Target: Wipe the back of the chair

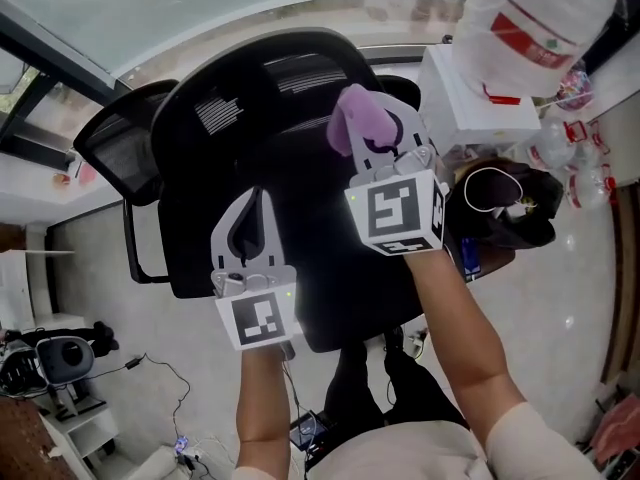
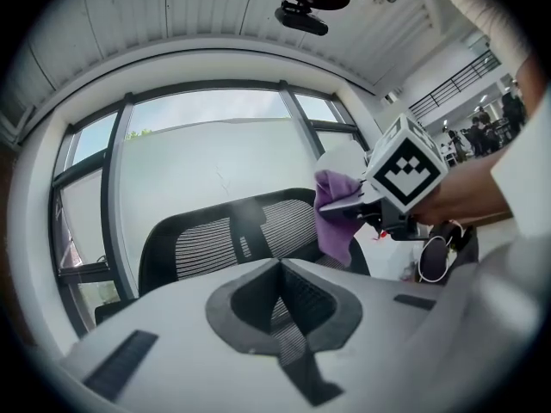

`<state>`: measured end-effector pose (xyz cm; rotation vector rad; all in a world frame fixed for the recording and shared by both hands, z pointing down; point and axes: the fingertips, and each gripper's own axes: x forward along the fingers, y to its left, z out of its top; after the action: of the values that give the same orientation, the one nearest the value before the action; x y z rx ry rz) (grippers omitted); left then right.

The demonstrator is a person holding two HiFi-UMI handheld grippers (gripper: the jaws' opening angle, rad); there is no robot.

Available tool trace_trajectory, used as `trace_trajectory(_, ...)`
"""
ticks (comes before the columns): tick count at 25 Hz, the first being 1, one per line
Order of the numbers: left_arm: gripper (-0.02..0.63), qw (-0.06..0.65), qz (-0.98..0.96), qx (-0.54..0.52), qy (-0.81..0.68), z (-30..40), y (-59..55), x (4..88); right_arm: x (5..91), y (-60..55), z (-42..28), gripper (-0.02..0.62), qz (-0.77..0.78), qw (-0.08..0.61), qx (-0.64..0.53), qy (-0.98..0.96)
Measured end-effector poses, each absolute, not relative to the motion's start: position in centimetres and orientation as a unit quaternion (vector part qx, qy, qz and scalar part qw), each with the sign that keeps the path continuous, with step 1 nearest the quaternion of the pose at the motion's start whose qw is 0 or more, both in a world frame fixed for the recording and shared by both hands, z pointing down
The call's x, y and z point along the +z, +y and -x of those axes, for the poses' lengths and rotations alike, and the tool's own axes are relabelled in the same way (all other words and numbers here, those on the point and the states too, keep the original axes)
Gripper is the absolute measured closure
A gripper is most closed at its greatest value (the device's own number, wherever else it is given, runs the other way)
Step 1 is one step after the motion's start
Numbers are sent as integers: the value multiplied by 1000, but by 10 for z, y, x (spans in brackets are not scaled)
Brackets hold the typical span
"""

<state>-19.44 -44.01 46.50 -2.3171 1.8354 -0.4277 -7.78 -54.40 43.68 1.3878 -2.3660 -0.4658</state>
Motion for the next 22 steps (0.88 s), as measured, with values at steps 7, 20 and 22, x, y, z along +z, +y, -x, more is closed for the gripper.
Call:
trace_trajectory(7, 600, 74, 755, -144, 636, 241, -421, 464, 445, -542, 124, 575, -478, 176, -156, -846)
trace_trajectory(20, 600, 53, 708, -138, 691, 354, -379, 470, 461, -456, 320, 575, -312, 168, -183, -917)
trace_trajectory(22, 600, 54, 710, -138, 689, 352, -380, 471, 462, -455, 318, 575, -311, 175, -191, -914)
